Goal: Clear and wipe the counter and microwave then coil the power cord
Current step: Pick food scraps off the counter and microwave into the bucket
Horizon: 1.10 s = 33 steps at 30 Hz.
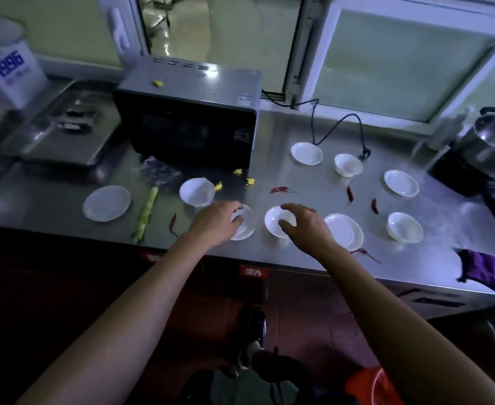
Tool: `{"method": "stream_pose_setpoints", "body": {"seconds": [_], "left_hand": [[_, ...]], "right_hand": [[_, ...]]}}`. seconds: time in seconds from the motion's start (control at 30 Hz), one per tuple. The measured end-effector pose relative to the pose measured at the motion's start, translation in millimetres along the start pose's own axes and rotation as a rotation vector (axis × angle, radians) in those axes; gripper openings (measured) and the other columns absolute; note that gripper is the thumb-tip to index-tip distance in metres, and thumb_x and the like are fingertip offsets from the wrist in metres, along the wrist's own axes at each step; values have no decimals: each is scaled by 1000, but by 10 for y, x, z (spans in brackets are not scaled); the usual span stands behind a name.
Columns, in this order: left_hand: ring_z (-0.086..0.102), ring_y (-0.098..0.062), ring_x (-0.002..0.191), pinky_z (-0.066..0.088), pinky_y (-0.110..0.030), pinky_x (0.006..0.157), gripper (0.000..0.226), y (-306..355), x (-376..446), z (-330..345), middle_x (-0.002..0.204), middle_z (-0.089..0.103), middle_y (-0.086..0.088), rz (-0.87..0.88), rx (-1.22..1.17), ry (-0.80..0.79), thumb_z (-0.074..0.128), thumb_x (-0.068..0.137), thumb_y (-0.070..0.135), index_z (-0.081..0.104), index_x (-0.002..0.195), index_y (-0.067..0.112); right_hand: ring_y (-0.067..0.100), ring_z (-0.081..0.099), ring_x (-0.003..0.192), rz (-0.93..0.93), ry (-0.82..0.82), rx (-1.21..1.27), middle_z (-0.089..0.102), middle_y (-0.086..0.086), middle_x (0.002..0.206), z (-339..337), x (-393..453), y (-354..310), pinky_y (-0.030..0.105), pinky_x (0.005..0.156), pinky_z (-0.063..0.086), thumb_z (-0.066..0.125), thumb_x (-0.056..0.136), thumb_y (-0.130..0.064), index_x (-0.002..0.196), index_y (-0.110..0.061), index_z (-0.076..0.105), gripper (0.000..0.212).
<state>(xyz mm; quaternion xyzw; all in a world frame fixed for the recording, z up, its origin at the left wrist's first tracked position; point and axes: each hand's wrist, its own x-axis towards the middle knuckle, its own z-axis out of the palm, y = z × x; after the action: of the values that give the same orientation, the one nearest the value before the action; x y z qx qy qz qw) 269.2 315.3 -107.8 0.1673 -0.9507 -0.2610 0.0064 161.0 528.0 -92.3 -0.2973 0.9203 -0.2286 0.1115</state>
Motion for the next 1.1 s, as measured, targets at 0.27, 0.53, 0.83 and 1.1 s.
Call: {"method": "stream_pose_setpoints", "body": {"seconds": [0.27,0.53,0.83,1.1], "left_hand": [[65,-27,101,45,-32,72,31,-621,146,-127,118,69,2,-111,15,90,52,95,35,61,124,28],[62,-21,109,39,-28,74,35,-757,985,3,127,66,2,-141,-14,57,53,96,35,60,129,28],[61,-23,113,52,-38,89,32,-765,1885,321,126,66,0,-102,-16,-31,55,97,28,62,127,20],[49,-26,129,43,-41,104,41,-916,2328,530,138,60,-4,-115,56,-102,54,97,26,59,136,14]], "right_hand": [[25,59,122,-91,-122,-6,60,3,140,462,781,-223,46,105,48,62,96,-34,138,-21,56,45],[28,58,124,-42,-186,-5,60,5,140,752,1590,59,42,107,44,63,96,-31,139,-19,56,45],[29,58,124,17,-240,-9,60,6,139,928,2334,450,40,105,45,63,94,-23,138,-16,57,44],[36,57,113,-47,-252,-53,60,10,131,1109,2717,454,42,91,49,63,90,-13,136,-15,57,47]]}}
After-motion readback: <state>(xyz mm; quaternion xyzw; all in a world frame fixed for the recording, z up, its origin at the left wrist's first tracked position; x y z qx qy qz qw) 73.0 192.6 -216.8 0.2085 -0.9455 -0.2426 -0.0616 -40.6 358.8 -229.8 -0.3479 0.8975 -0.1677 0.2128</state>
